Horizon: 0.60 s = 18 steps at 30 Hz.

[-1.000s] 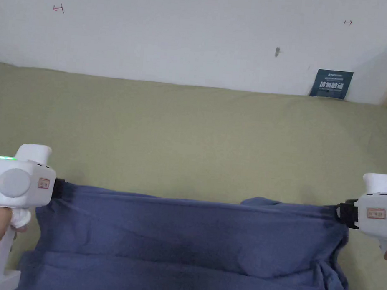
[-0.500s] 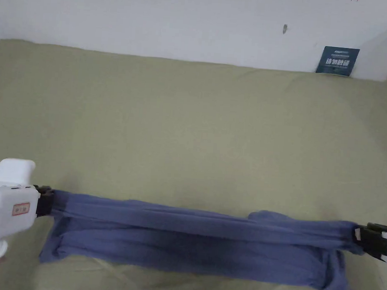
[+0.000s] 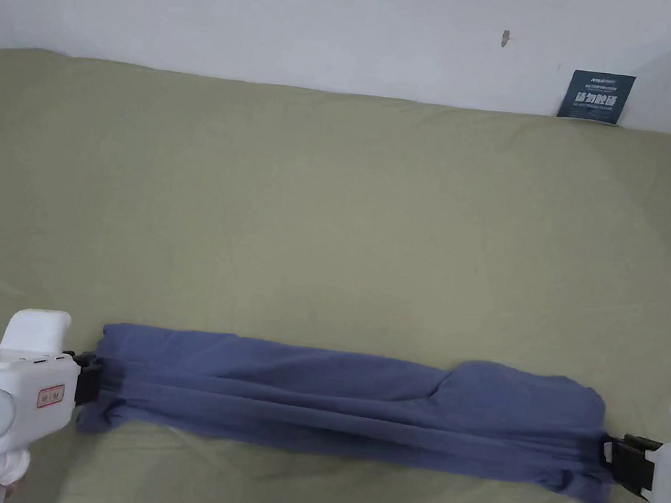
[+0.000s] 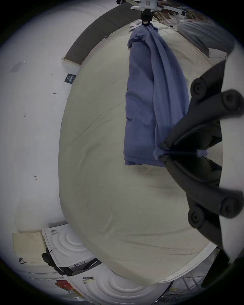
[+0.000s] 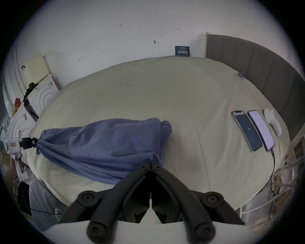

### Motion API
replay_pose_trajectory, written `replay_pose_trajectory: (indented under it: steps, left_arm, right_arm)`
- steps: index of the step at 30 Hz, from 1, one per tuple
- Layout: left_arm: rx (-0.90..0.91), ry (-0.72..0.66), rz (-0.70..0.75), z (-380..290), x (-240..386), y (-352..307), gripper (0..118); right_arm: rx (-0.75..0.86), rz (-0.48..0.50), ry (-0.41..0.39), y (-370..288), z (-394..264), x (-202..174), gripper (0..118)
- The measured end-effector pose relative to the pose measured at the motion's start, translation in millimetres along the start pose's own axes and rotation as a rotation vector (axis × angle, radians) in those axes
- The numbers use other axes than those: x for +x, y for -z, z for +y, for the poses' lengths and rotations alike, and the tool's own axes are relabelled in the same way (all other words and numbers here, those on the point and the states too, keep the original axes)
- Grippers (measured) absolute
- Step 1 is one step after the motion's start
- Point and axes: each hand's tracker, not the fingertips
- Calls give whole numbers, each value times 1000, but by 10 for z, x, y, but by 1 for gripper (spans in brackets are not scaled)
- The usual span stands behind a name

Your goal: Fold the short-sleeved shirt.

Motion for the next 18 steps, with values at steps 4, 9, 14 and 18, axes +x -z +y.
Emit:
replay_pose_trajectory:
  steps: [4, 9, 14, 18]
  left_arm:
    - [20, 9, 24, 4, 47, -34, 118]
    - [83, 5, 52, 63, 152, -186, 108]
    - [183, 15, 95, 120, 255, -264, 2]
    - [194, 0, 63, 184, 342, -326, 2]
  right_arm:
    - [34, -35, -2, -24, 35, -70, 96]
    - [111, -32, 2, -104, 64, -259, 108]
    - [267, -80, -18, -125, 178, -572, 0]
    - [393, -77, -70, -190, 133, -917, 0]
